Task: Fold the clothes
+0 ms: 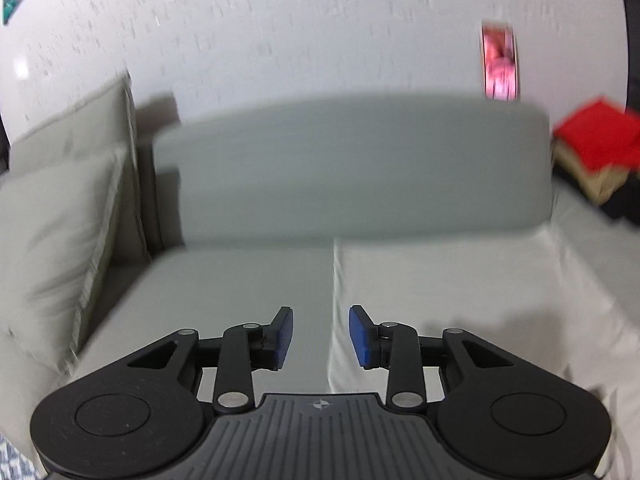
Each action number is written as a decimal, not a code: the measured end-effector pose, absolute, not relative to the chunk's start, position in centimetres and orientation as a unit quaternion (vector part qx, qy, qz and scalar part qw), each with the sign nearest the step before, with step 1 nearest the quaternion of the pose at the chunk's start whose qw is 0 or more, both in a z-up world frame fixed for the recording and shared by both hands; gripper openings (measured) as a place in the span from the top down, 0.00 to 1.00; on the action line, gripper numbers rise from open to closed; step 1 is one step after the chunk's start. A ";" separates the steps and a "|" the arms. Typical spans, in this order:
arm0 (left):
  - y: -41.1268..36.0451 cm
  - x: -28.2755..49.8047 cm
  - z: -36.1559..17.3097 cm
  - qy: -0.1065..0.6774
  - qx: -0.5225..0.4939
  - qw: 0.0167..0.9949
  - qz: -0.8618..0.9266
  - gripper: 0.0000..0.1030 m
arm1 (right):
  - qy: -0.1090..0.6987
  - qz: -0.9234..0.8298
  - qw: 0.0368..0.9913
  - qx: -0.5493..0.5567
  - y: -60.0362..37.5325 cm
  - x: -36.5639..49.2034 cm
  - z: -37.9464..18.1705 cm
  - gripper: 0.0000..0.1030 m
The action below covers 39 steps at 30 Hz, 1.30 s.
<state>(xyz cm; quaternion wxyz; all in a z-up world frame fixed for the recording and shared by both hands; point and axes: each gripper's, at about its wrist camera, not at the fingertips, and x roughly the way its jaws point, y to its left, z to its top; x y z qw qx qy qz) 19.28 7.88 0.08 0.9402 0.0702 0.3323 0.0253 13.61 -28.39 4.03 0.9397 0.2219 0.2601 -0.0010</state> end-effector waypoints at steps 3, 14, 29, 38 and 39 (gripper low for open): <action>7.0 20.1 -7.0 0.372 0.067 0.926 0.002 0.89 | 0.345 0.020 0.920 0.186 -26.4 17.4 -2.0 0.92; 5.6 25.5 -13.0 0.438 0.203 0.861 0.159 0.89 | 0.421 -0.079 0.892 0.147 -26.6 22.1 -9.5 1.00; 4.8 11.9 -8.3 0.441 0.094 0.890 -0.067 0.92 | 0.455 0.069 0.886 0.050 -19.3 11.3 -6.5 0.93; 3.7 -0.3 -4.2 0.418 0.083 0.891 -0.156 0.77 | 0.465 0.094 0.870 0.134 -22.7 -3.1 -2.6 0.84; 3.4 -0.5 -3.4 0.406 0.079 0.898 -0.151 0.77 | 0.445 0.104 0.879 0.135 -22.7 -3.2 -1.7 0.75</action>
